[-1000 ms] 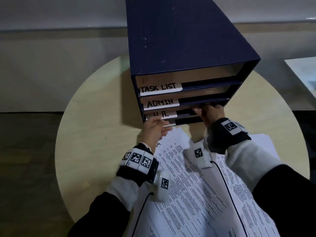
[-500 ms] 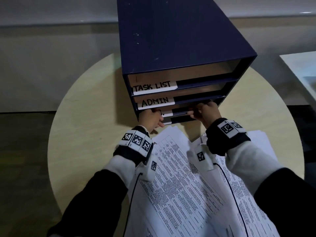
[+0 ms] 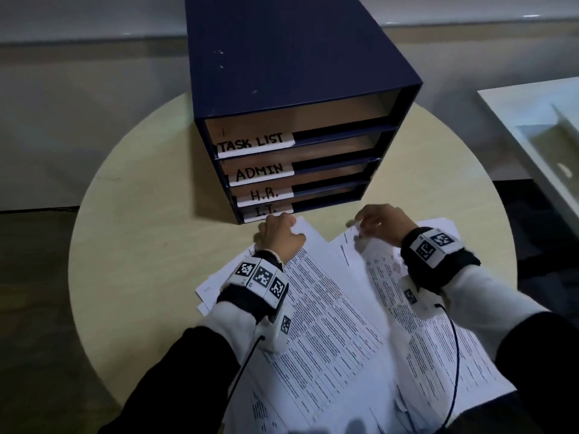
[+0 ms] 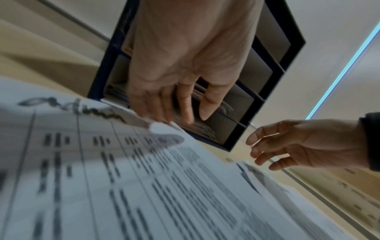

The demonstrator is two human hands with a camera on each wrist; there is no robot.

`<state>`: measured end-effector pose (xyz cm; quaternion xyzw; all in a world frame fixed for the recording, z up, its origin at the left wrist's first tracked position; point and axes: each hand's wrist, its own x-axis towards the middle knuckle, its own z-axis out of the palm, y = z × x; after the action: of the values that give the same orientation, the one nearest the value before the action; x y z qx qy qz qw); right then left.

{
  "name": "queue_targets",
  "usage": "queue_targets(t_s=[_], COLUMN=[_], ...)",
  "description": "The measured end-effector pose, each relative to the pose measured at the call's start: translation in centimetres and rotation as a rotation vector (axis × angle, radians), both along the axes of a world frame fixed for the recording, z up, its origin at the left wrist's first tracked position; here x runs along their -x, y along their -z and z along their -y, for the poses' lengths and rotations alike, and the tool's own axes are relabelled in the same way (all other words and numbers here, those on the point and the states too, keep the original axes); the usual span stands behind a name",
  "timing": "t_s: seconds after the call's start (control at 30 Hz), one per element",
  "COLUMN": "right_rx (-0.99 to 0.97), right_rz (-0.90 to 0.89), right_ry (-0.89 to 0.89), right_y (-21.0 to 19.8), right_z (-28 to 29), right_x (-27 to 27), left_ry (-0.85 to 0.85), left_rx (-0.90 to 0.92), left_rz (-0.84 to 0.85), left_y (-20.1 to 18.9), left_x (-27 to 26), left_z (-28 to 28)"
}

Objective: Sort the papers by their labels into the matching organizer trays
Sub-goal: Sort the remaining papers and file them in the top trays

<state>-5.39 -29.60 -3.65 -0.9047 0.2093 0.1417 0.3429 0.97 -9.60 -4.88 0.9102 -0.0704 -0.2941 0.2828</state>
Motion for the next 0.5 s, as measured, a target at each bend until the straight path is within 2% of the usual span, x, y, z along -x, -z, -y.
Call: queue_targets(t_s=[0.07, 0.17, 0.27, 0.33, 0.5], right_rx=[0.087, 0.289, 0.372, 0.425, 0.540], right_rz=[-0.108, -0.230, -0.257, -0.268, -0.260], right_ry=[-0.166, -0.338, -0.369, -0.369, -0.369], right_y=[0.6, 1.3, 1.7, 1.7, 1.3], right_z=[-0.4, -1.2, -1.4, -1.3, -0.9], right_x=[1.1, 2.1, 2.2, 2.2, 2.1], left_ry=[0.060, 0.147, 0.312, 0.391, 0.473], left_rx=[-0.137, -0.223, -0.322, -0.320, -0.306], left_rz=[0.013, -0.006, 0.021, 0.031, 0.052], left_y=[-0.1, 0.0, 0.8, 1.3, 1.5], left_x=[0.5, 1.2, 2.1, 2.8, 3.5], left_z=[-0.3, -1.4, -2.8, -3.5, -3.7])
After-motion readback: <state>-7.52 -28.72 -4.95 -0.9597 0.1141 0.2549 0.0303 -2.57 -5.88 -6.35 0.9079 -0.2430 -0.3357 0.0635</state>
